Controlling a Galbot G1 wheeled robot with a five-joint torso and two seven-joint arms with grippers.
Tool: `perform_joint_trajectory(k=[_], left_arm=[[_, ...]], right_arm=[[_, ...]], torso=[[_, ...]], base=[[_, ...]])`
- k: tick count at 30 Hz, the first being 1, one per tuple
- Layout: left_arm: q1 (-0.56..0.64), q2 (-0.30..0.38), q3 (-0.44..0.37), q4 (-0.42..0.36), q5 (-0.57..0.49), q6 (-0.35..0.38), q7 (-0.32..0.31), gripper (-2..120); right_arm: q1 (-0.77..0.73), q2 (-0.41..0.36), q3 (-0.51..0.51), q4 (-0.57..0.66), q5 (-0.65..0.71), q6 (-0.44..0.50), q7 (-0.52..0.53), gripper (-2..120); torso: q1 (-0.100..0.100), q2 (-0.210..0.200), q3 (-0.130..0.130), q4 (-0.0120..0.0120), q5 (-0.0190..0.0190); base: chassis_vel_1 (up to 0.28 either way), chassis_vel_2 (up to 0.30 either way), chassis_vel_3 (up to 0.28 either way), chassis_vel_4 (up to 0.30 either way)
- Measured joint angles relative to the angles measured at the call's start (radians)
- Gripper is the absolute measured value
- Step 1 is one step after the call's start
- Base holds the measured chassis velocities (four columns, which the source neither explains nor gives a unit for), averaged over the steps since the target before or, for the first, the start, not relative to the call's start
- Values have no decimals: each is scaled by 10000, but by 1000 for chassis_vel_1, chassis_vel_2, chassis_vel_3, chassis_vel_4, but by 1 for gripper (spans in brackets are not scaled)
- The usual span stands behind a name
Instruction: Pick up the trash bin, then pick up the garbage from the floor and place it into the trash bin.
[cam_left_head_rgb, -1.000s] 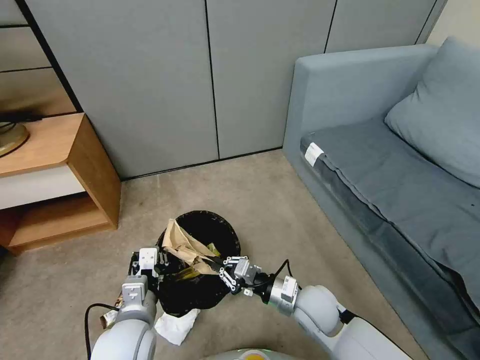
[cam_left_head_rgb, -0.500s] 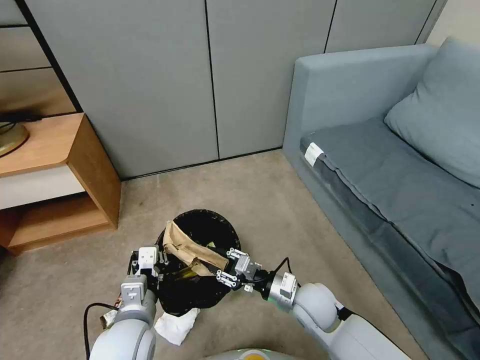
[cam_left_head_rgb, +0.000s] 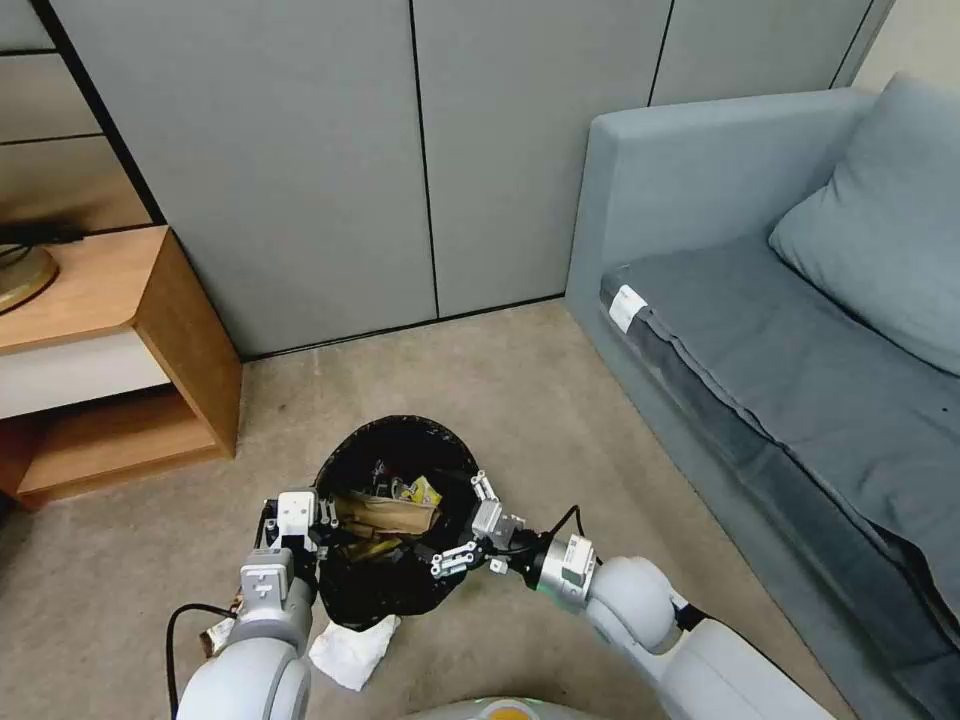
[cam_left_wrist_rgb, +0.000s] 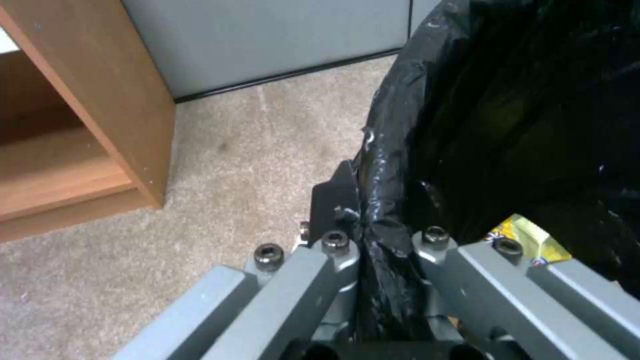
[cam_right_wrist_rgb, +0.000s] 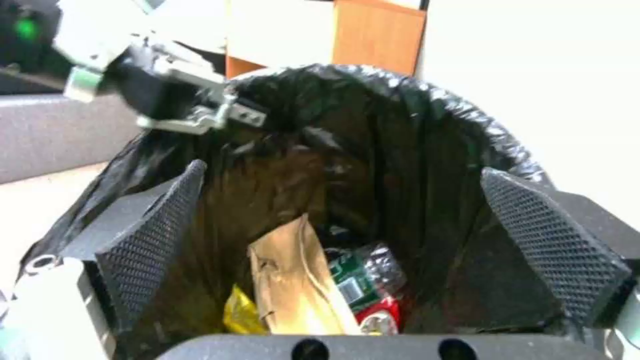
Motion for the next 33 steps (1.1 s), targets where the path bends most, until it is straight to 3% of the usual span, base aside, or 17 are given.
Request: perform_joint_trajectory(k=[6,10,13,16,20,24,33], left_arm=[[41,-9,-12,-29,1,-20,3,1],[46,5,-87,-29,-3,-62,29,1],[23,22,-126,20,-16,-74,32,1],[10,35,-139,86,-39,-74,23,1],[10,55,-138,102,-59,-74,-1,1],[-2,75,-146,81,-130,-73,-33,1],[98,131,-197,-113,-232,-40,-63,1]], right_arm=[[112,-118,88,247,182,-71,77,100],[-106,-141,583,1072,355,-55,387,100],[-398,-8,1151,1972,408,-32,972,100],[-1162,346,2030,3190,24,-186,2246,100],[-2148,397,2628,3744,-429,-583,3636,100],[-2887,507,3064,3512,-792,-738,4491,100],[-3318,911,3244,2495,-1057,-527,4740,100]], torso=[[0,0,0,0,1],[1,0,0,1,0],[0,0,0,0,0],[0,0,0,1,-1],[0,0,0,-3,-1],[0,1,-1,0,-2],[0,0,0,0,1]], base=[[0,0,0,0],[0,0,0,0],[0,0,0,0],[0,0,0,0],[0,0,0,0],[0,0,0,0],[0,0,0,0]])
